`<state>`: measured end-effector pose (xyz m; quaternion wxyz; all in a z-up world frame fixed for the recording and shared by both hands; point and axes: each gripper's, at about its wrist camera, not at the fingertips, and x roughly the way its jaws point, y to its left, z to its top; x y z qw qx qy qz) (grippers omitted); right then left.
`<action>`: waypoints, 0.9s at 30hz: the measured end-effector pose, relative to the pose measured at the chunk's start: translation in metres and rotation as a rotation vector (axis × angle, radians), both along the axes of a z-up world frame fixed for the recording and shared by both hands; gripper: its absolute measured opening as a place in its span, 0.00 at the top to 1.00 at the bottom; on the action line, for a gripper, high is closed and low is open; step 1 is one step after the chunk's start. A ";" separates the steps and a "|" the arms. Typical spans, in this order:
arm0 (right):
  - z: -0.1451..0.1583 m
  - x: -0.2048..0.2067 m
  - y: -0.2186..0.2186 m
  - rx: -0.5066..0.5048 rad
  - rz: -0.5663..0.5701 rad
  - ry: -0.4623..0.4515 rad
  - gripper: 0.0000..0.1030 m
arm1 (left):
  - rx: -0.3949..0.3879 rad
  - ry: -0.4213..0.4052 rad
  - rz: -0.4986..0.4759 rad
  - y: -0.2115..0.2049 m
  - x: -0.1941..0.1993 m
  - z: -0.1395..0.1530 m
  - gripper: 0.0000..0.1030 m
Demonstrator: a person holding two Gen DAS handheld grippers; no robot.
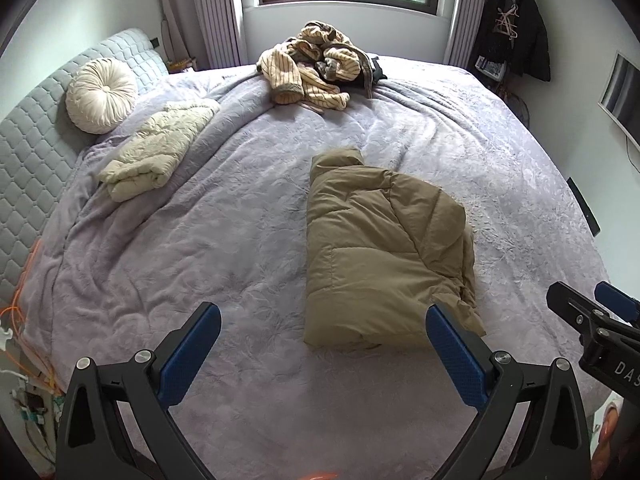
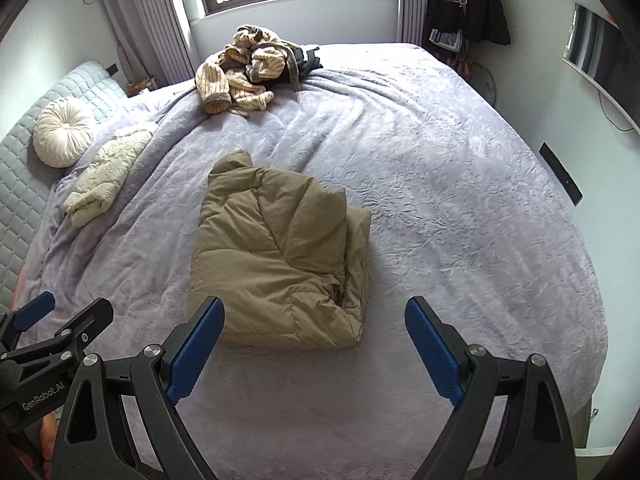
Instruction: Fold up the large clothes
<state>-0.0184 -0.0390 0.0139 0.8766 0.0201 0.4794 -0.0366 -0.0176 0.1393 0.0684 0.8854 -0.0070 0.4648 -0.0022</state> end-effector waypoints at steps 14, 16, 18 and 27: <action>0.008 -0.016 -0.005 0.004 -0.011 -0.017 0.10 | 0.000 -0.004 0.042 0.009 -0.019 0.005 0.00; 0.010 -0.018 -0.005 0.004 -0.010 -0.019 0.10 | -0.001 -0.004 0.045 0.010 -0.020 0.005 0.00; 0.009 -0.018 -0.004 0.005 -0.010 -0.018 0.10 | 0.001 -0.005 0.046 0.011 -0.020 0.005 0.00; 0.012 -0.023 -0.001 0.005 -0.013 -0.018 0.10 | 0.004 -0.003 0.045 0.011 -0.022 0.005 0.00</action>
